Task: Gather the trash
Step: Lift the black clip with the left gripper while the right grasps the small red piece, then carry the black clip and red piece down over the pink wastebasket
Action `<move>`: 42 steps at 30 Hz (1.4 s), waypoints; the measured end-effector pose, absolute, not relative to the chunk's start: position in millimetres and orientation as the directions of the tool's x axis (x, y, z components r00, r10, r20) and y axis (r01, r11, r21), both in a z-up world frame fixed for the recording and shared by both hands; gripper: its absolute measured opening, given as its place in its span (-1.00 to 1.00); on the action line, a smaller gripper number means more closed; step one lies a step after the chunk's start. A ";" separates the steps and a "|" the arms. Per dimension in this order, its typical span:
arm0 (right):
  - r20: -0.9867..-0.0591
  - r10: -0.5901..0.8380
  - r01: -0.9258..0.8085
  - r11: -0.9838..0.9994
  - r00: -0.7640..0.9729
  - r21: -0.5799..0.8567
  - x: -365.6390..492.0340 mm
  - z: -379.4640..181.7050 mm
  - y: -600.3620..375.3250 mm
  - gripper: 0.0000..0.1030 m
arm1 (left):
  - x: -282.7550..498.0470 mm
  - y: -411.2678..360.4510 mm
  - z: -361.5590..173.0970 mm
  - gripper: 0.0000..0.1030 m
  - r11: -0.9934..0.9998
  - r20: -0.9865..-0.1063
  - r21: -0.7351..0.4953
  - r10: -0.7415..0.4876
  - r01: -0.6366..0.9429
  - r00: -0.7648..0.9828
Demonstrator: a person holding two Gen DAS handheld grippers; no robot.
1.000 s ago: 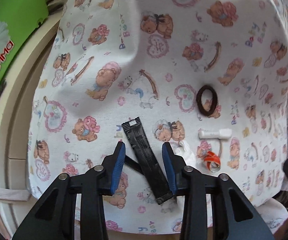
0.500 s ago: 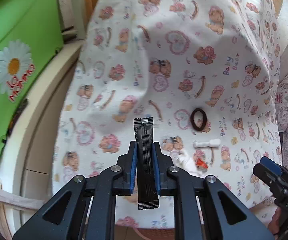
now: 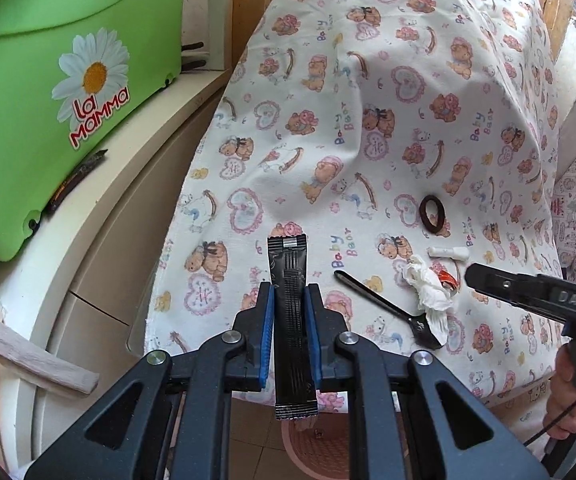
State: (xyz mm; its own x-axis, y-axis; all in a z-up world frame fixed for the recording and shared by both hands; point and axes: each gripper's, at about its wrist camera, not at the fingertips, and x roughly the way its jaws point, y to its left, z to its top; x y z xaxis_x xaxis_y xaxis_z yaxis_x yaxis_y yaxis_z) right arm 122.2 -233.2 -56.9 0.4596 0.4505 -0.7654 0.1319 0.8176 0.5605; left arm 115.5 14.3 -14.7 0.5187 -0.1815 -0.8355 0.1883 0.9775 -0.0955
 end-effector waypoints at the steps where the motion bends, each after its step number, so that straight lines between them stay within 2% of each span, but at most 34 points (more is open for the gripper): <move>1: -0.777 0.434 0.126 0.833 0.455 0.539 125.7 -57.0 -229.4 -0.27 | 115.7 12.1 -14.2 -0.73 0.974 -0.836 -0.107 -0.196 0.199 0.512; 4: -0.811 0.377 0.120 0.874 0.447 0.472 136.2 -61.3 -216.1 -0.29 | 111.6 2.6 -6.5 -0.72 0.969 -0.815 -0.078 -0.198 0.235 0.544; 7: -0.823 0.376 0.123 0.877 0.426 0.465 143.2 -67.9 -210.3 -0.37 | 108.0 -2.9 -1.4 -0.72 0.972 -0.793 -0.033 -0.167 0.233 0.586; 10: -0.833 0.371 0.121 0.883 0.411 0.453 145.5 -74.1 -206.2 -0.54 | 108.9 -3.9 -5.5 -0.72 0.972 -0.799 -0.029 -0.163 0.235 0.579; 11: -0.829 0.382 0.117 0.879 0.409 0.463 144.9 -74.1 -207.4 -0.69 | 109.3 -3.3 -7.0 -0.72 0.972 -0.803 -0.031 -0.163 0.232 0.574; 14: -0.809 0.378 0.123 0.871 0.450 0.475 139.8 -69.1 -213.6 -0.88 | 109.2 0.0 -9.5 -0.72 0.972 -0.810 -0.057 -0.177 0.226 0.559; 24: -0.773 0.398 0.114 0.852 0.493 0.512 108.7 -53.9 -250.1 -0.89 | 94.6 -7.2 -3.0 -0.72 0.962 -0.791 -0.076 -0.218 0.262 0.571; 27: -0.778 0.362 0.080 0.882 0.514 0.464 93.8 -43.2 -251.6 -0.89 | 87.4 -13.0 -1.6 -0.72 0.959 -0.793 -0.069 -0.219 0.274 0.568; 30: -0.796 0.270 0.045 0.936 0.542 0.349 65.7 -27.1 -243.5 -0.89 | 80.2 -20.4 4.9 -0.72 0.949 -0.802 -0.153 -0.281 0.275 0.527; 32: -0.790 0.244 0.012 0.953 0.562 0.303 48.0 -15.0 -238.6 -0.89 | 74.5 -32.7 13.2 -0.72 0.936 -0.797 -0.167 -0.314 0.310 0.517; 38: -0.765 0.262 -0.057 0.957 0.589 0.284 3.6 17.1 -212.1 -0.89 | 43.8 -52.8 40.3 -0.72 0.926 -0.773 -0.126 -0.317 0.356 0.550; 42: -0.755 0.272 -0.081 0.957 0.597 0.280 -22.7 22.2 -197.7 -0.88 | 22.1 -46.8 33.2 -0.72 0.932 -0.778 -0.113 -0.299 0.345 0.552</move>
State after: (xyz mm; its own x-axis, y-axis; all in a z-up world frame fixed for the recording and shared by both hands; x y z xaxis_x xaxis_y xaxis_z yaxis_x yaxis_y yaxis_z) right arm -22.7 -197.7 22.2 0.5971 0.2718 -0.7547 -0.0814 0.9565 0.2801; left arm 22.1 -46.8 33.2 0.5520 -0.2992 -0.7783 0.3453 0.9316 -0.1133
